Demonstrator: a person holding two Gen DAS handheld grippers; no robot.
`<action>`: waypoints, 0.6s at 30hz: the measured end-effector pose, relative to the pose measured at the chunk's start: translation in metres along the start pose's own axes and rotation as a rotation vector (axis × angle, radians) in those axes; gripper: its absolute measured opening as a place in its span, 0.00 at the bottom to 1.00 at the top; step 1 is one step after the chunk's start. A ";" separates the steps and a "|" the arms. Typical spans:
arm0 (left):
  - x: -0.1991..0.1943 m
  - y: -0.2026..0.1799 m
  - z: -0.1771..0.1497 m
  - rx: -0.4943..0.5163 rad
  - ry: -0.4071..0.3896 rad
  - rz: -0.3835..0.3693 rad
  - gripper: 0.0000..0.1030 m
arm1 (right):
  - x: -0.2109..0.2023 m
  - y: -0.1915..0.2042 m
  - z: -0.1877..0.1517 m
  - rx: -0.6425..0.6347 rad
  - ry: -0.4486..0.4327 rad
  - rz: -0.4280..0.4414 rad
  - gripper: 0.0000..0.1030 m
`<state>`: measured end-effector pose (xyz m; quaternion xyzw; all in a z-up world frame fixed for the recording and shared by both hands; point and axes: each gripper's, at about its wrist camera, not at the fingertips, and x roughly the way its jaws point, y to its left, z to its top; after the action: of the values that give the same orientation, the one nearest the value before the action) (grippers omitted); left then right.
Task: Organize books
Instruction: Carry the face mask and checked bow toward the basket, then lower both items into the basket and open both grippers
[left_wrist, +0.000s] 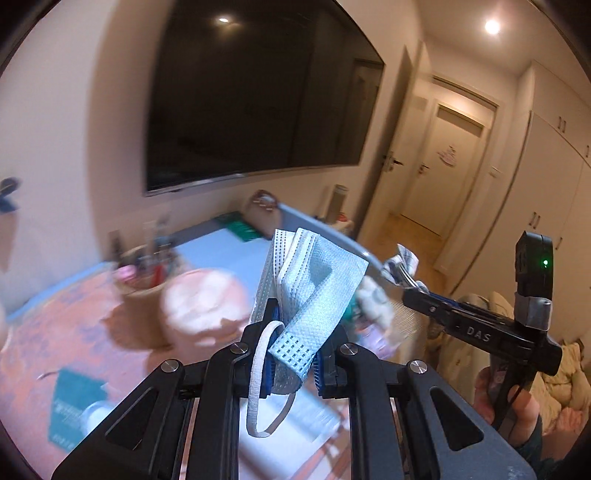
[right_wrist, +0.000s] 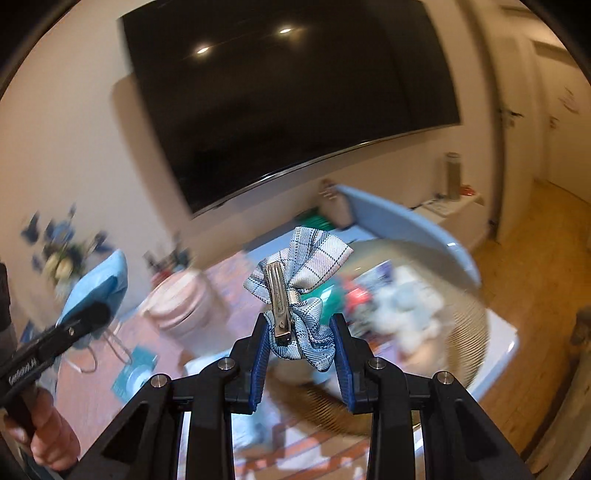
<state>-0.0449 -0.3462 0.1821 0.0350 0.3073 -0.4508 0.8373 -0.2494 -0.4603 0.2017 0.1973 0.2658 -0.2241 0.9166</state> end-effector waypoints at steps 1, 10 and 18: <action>0.010 -0.007 0.004 0.008 0.009 -0.006 0.12 | 0.002 -0.010 0.006 0.015 -0.009 -0.015 0.30; 0.084 -0.044 0.017 0.024 0.076 -0.066 0.12 | 0.024 -0.057 0.025 0.099 0.001 -0.073 0.30; 0.122 -0.058 0.022 -0.010 0.124 -0.047 0.30 | 0.040 -0.093 0.023 0.234 0.029 -0.057 0.59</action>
<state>-0.0292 -0.4773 0.1461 0.0515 0.3617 -0.4655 0.8061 -0.2576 -0.5597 0.1741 0.2984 0.2567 -0.2767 0.8766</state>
